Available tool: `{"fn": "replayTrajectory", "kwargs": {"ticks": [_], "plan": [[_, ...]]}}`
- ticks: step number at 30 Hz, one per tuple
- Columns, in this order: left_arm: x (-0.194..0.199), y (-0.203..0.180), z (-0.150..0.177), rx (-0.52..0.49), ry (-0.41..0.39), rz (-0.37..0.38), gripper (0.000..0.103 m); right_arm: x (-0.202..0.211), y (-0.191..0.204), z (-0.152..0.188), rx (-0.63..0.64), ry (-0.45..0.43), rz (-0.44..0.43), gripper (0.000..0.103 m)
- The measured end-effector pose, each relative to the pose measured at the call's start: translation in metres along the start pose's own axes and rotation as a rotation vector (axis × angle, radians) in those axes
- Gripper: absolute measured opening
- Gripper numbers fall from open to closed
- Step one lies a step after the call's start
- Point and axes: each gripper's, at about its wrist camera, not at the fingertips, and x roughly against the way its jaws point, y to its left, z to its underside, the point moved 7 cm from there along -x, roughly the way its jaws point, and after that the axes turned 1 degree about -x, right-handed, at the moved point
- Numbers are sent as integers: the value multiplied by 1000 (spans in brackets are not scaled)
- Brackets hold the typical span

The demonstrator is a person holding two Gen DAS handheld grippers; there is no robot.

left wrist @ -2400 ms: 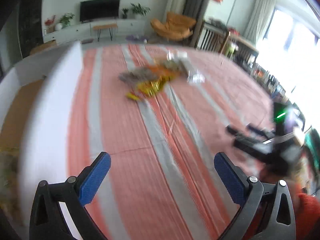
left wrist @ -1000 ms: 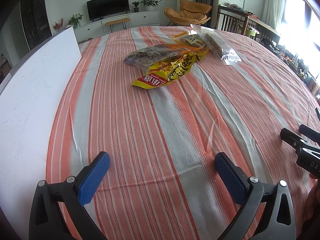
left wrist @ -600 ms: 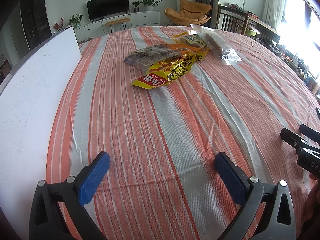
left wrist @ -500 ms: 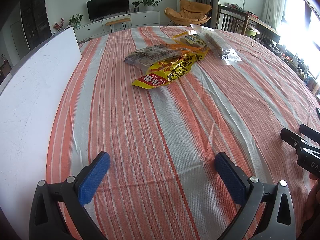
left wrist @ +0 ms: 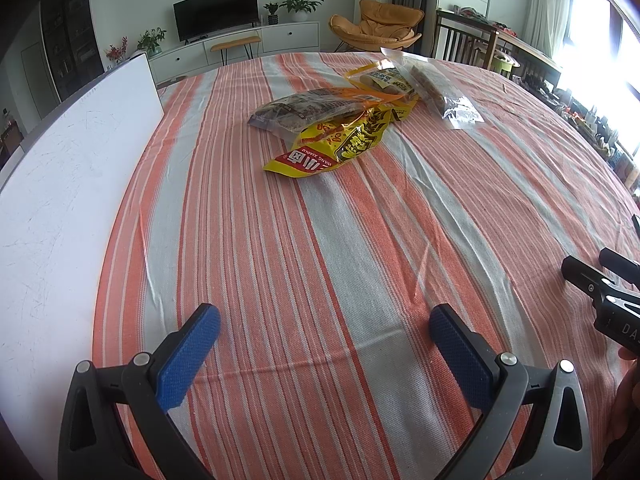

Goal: Organize snacks

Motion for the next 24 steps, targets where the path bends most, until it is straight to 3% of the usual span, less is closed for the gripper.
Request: {"fn": "replayTrajectory", "kwargs": {"ticks": [3,6,11,17,19,22,24], "plan": [[-3,-1,-2,-12,45,9,103,0,0,0,-1,0,0,87],[-5,-3,-8,-9,162,43,103,0,0,0,-1,0,0,87],[5,-1,-67,-53,148,60,103,0,0,0,-1,0,0,87],[-54,0,-136,-314,236,-20,103,0,0,0,-1,0,0,87],[-78,10,-158,-320,236,-76,103,0,0,0,-1,0,0,87],[-105,25,-175,-251,250,-77,103,0,0,0,-1,1,-1,87],[-118,34,-179,-232,255,-120,102,0,0,0,0,1,-2,88]]}}
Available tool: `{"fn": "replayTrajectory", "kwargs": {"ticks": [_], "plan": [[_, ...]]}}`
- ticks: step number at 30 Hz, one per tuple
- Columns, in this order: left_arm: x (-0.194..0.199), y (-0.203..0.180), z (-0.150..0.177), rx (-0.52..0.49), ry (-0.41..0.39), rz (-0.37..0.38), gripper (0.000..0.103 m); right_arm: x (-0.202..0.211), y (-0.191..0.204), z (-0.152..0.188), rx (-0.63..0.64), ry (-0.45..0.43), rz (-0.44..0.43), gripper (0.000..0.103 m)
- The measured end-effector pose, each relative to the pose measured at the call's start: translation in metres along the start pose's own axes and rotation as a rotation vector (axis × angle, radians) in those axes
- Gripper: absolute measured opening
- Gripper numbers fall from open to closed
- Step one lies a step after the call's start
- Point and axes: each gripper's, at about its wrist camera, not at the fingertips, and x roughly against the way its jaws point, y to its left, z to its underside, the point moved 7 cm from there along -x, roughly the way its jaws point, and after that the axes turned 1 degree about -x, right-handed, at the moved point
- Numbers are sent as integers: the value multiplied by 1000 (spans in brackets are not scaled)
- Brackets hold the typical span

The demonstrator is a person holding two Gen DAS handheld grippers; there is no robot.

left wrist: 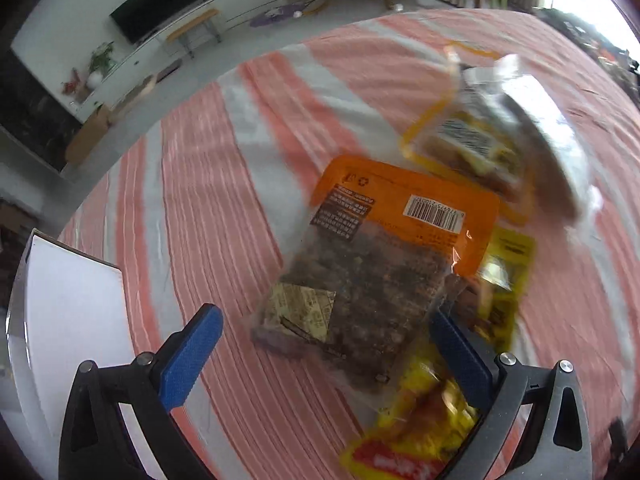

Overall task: Organize snacks
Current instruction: 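Move the left tool into the pile and pull the orange-topped nut bag apart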

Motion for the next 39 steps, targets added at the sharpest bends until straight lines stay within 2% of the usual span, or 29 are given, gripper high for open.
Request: {"fn": "replayTrajectory", "kwargs": {"ticks": [1,4,7,8,9,11,13,16,18,19,22,24,27,28,30,32,33,35,38,39], "plan": [[-3,7,-4,27,-28,-13,102,0,0,0,1,0,-1,88],[-11,18,-9,99,-39,43,102,0,0,0,0,0,1,88],[-13,19,-10,93,-74,81,102,0,0,0,0,0,1,88],[-12,19,-9,91,-88,92,100,0,0,0,0,0,1,89],[-12,17,-9,89,-104,113,90,0,1,0,1,3,-1,90],[-5,10,-5,63,-138,116,81,-1,1,0,5,6,-3,91],[4,2,5,41,-152,106,74,-1,2,0,5,6,-4,91],[20,-16,29,64,-155,121,72,-1,2,0,5,7,-4,91],[36,-40,58,79,-151,127,71,-1,2,0,5,7,-4,91],[43,-50,66,79,-153,123,71,-1,2,0,5,7,-4,91],[69,-86,118,108,-139,85,72,-1,1,0,4,7,-4,91],[83,-88,146,195,-145,70,72,-1,1,0,4,7,-4,91],[88,-70,166,322,-163,23,76,-1,1,0,4,6,-5,91],[87,-64,167,336,-175,17,80,-1,2,-1,4,6,-6,91],[84,-54,169,318,-185,-4,81,-1,2,-1,4,6,-5,91],[77,-48,169,280,-181,-26,89,-1,2,-1,4,6,-5,91],[73,-45,170,272,-183,-31,96,-1,2,0,3,6,-5,91],[68,-43,169,296,-199,-35,103,-1,2,-1,3,7,-5,91],[58,-30,170,404,-206,26,103,-1,1,0,3,6,-5,91],[57,-25,168,431,-212,7,103,-1,1,0,3,6,-6,91]]}}
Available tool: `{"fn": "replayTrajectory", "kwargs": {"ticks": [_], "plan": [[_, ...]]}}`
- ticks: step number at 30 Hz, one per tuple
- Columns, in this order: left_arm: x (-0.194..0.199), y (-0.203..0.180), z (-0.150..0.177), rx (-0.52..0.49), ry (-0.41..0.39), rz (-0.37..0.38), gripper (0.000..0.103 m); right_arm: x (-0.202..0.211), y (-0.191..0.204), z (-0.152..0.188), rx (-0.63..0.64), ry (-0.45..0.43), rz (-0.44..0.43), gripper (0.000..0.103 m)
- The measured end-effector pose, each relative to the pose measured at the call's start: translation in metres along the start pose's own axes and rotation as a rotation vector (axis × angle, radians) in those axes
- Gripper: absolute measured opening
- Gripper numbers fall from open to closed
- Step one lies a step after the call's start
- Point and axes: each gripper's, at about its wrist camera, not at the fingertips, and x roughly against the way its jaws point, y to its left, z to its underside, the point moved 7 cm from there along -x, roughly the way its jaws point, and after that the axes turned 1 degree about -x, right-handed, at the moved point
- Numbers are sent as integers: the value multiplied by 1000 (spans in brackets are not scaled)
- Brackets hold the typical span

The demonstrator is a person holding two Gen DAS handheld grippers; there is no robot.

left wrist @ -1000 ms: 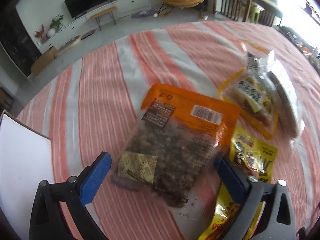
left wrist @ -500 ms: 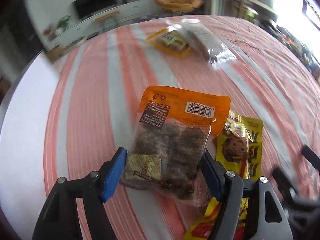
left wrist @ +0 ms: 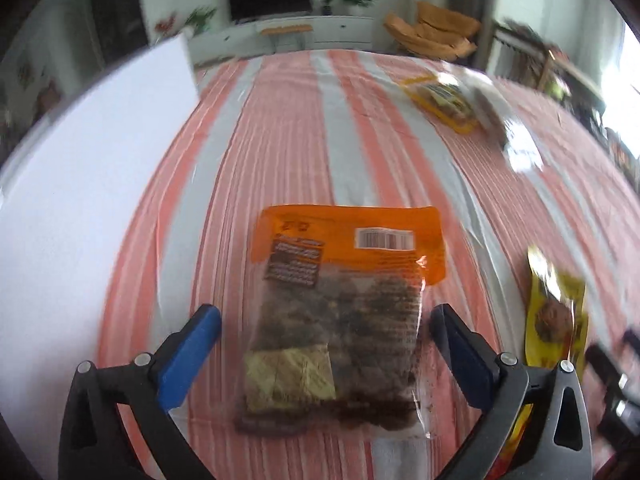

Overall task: Organize snacks
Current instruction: 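Move the left tool into the pile and pull the orange-topped nut bag apart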

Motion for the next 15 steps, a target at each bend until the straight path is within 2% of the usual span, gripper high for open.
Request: {"fn": "replayTrajectory", "kwargs": {"ticks": [15], "plan": [[1,2,0,21,-16,-15,103,0,1,0,0,-1,-2,91]]}}
